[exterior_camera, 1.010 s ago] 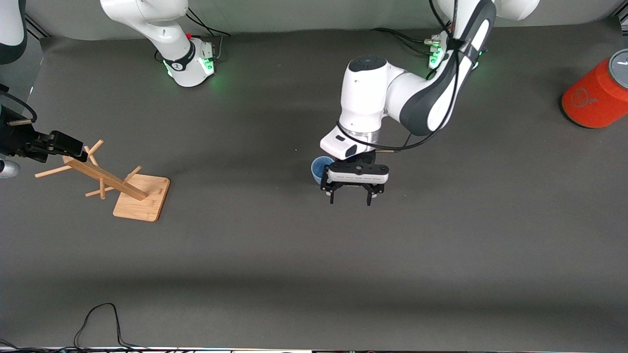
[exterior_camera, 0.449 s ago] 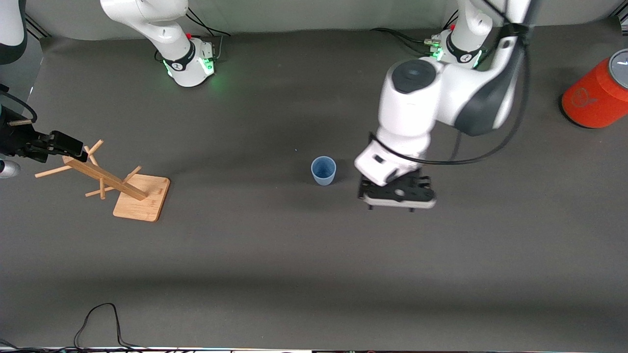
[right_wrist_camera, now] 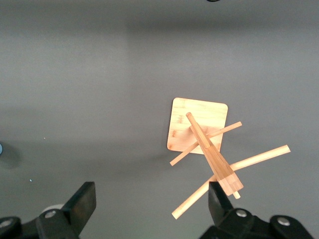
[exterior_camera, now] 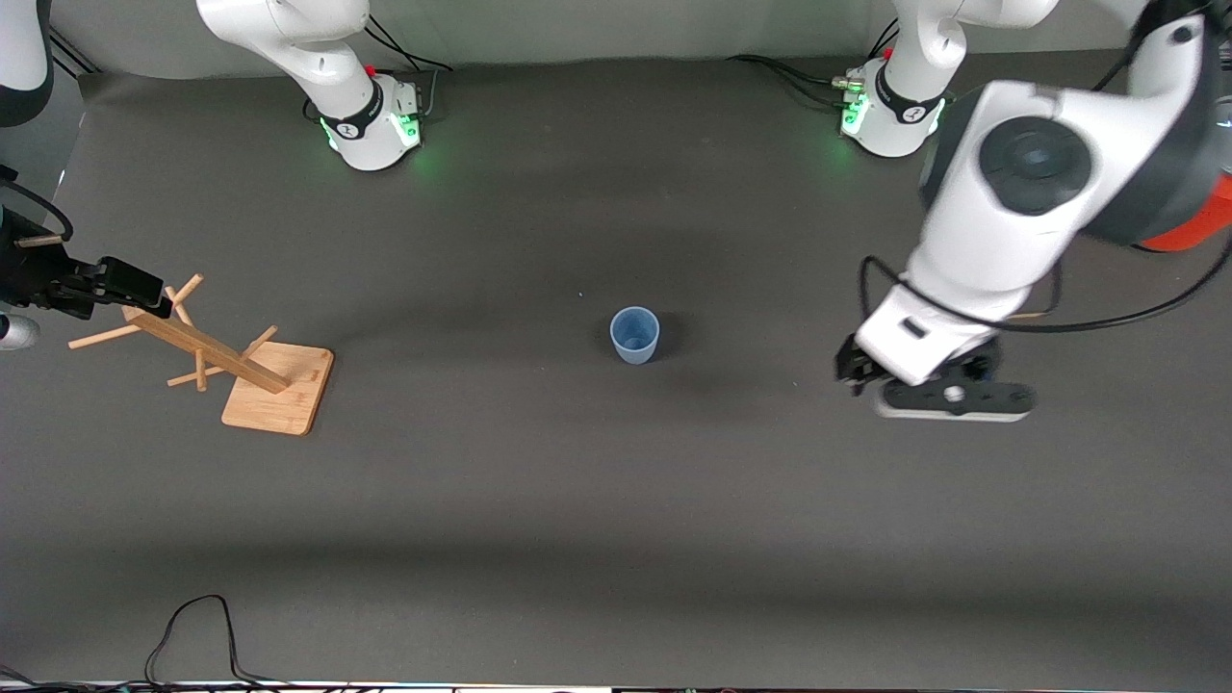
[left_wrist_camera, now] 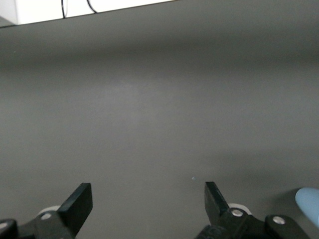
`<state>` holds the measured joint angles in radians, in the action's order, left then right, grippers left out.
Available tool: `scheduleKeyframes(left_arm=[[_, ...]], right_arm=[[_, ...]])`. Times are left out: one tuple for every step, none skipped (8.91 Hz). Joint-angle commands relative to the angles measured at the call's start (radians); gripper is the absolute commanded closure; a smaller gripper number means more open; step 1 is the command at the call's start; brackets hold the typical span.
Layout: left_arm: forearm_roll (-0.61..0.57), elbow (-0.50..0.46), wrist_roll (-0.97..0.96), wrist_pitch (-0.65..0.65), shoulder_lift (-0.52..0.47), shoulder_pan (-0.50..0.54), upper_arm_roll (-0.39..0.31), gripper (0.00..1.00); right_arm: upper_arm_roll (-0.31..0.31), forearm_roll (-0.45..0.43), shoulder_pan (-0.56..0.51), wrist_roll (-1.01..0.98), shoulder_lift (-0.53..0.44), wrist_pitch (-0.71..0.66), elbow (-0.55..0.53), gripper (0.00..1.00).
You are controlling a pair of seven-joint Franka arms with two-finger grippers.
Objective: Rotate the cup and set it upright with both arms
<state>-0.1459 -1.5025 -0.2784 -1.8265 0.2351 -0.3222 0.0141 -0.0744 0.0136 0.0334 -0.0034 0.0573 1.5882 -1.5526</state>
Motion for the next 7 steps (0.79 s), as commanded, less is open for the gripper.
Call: scheduleKeyframes(left_arm=[[0.019,-0.184,0.045,-0.007,-0.156,0.023,0.0,0.0],[0.034,-0.223,0.056,0.002,-0.193,0.016,-0.031,0.0],[0.045,-0.245,0.129,0.027,-0.226,-0.009,-0.098,0.0],[0.046,-0.248,0.165,0.074,-0.25,-0.018,-0.136,0.0],[0.046,-0.243,0.176,0.111,-0.266,-0.005,-0.14,0.0],[0.046,-0.228,0.226,0.125,-0.269,0.014,-0.164,0.0],[0.046,-0.217,0.258,0.127,-0.266,0.026,-0.187,0.0]], right_arm=[[-0.002,-0.015,0.0,-0.009,0.006,-0.008,0.016,0.0],[-0.002,-0.012,0.0,-0.009,0.006,-0.008,0.017,0.0],[-0.002,-0.015,0.0,-0.009,0.006,-0.008,0.017,0.0],[-0.002,-0.015,0.002,-0.009,0.006,-0.008,0.017,0.0],[-0.002,-0.015,0.002,-0.009,0.006,-0.008,0.017,0.0],[-0.002,-0.015,0.002,-0.009,0.006,-0.008,0.017,0.0],[-0.002,-0.015,0.0,-0.023,0.004,-0.008,0.014,0.0]])
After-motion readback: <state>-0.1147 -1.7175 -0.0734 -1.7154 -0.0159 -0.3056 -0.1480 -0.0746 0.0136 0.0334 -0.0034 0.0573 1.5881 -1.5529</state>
